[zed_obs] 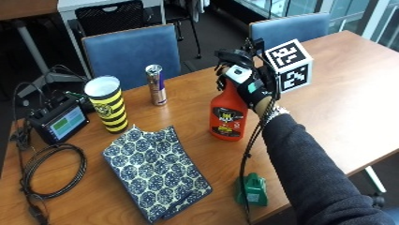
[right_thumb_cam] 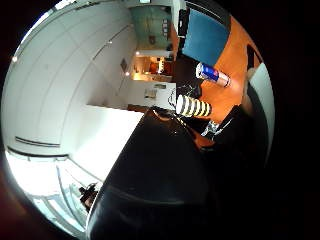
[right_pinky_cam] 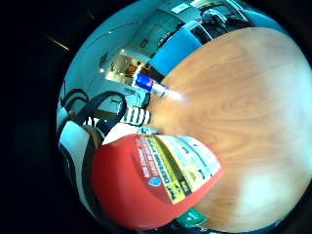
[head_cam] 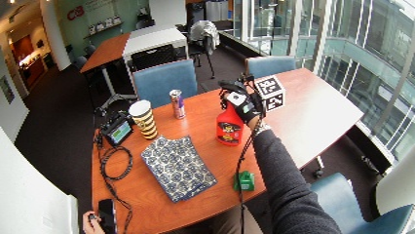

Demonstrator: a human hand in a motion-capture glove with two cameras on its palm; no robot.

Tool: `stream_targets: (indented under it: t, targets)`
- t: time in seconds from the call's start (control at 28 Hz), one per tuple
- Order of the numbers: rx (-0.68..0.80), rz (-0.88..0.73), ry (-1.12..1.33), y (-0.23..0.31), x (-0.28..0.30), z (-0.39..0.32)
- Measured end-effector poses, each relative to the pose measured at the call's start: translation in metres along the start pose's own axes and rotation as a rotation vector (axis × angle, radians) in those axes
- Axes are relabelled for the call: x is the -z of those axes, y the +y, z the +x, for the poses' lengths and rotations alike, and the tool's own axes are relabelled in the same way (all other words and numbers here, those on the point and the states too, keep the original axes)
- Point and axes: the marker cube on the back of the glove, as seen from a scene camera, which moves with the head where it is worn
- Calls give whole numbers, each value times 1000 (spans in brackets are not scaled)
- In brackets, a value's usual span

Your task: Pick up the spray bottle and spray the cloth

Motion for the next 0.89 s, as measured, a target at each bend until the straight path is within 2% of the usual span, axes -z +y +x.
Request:
stream_targets:
  t: [0.39, 0.68, 0.89]
  targets:
    - [-61, -1, 10, 13, -1, 39]
    - [-19, -225, 307, 16, 3, -8]
    - [-3, -336, 569, 23, 11, -32]
